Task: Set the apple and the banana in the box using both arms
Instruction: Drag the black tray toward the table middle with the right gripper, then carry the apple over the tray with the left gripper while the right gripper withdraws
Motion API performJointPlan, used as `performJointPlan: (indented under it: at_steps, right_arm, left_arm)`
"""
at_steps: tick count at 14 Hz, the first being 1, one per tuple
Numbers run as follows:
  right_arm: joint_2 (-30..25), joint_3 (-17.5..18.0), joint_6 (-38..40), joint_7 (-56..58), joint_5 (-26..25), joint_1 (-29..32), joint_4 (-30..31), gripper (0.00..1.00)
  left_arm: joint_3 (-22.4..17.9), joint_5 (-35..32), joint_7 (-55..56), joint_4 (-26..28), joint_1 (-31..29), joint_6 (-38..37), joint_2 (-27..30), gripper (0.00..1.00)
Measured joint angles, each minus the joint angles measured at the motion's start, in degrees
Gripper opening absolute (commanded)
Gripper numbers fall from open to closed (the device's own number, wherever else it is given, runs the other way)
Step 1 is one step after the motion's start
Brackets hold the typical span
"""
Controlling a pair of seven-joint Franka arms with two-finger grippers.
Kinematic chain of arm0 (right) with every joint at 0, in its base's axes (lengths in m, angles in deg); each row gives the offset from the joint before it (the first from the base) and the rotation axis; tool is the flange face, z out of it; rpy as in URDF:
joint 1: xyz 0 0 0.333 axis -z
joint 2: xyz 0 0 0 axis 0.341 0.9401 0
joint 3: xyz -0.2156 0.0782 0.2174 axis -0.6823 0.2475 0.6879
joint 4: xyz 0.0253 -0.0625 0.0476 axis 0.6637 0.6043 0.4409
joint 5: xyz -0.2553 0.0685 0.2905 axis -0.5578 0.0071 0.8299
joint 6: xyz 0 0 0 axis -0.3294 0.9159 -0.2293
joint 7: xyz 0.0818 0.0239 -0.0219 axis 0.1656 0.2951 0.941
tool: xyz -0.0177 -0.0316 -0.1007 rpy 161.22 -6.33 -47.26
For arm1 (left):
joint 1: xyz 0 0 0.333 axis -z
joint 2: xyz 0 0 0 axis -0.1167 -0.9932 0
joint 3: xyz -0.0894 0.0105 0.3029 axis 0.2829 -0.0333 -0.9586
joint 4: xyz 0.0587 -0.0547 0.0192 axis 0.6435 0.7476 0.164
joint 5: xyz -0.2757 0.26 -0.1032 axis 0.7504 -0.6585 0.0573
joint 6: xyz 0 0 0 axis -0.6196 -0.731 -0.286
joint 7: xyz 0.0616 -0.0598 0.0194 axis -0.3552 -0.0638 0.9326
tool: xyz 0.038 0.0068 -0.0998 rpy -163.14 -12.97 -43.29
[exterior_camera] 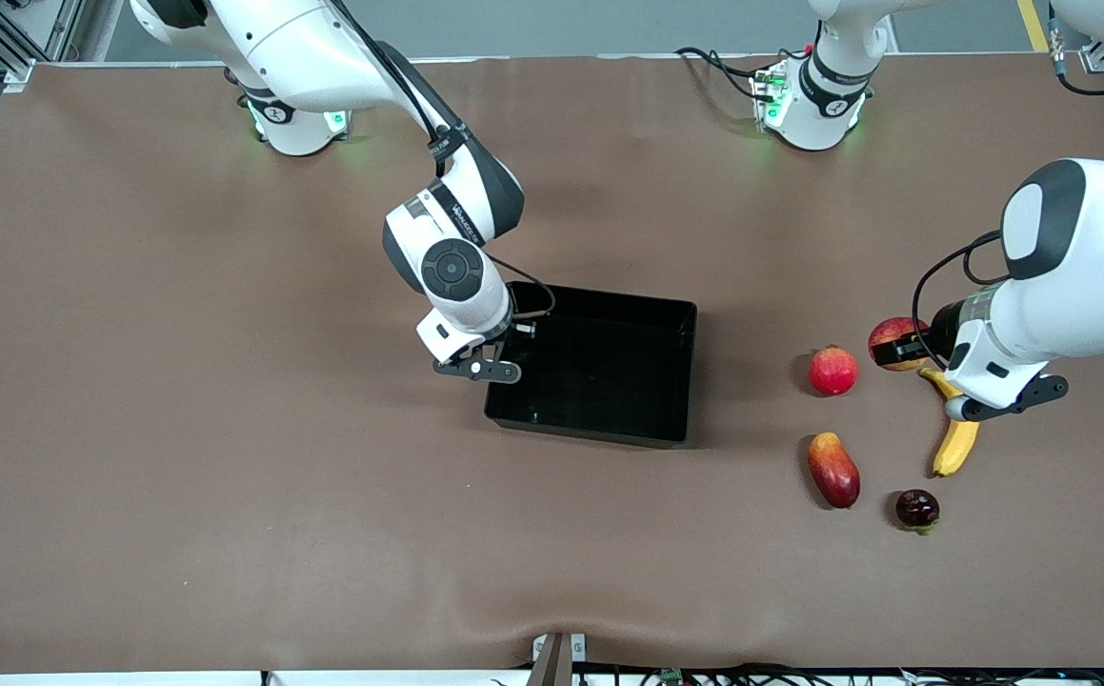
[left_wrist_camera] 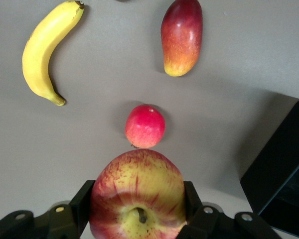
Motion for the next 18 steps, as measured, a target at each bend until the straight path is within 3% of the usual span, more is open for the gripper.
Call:
performJointPlan:
  at_steps: [7,10,14,18]
  right_arm:
    - [-3.0,-1.6,2.5,-0.2,0.0,2.0,-0.4,1.00]
    - [-4.1,-1.9,2.8,2.1,0.0,7.5,-0.5,1.00]
    - [-4.0,-2.3,2.1,12.3,-0.8,17.7,-0.3,1.00]
    - [-4.0,-2.3,-2.1,19.7,-6.8,26.7,-0.3,1.00]
  left_arm:
    - [0.0,0.0,0.0,-1.2,0.1,-1.6,-1.0,0.00]
    - [0.2,0.0,2.9,-1.4,1.8,-2.0,-1.1,0.00]
    - [0.5,0.1,15.5,-2.3,9.5,-2.0,-2.3,0.00]
    - [0.6,0.1,27.4,-4.5,17.4,-2.0,-5.4,0.00]
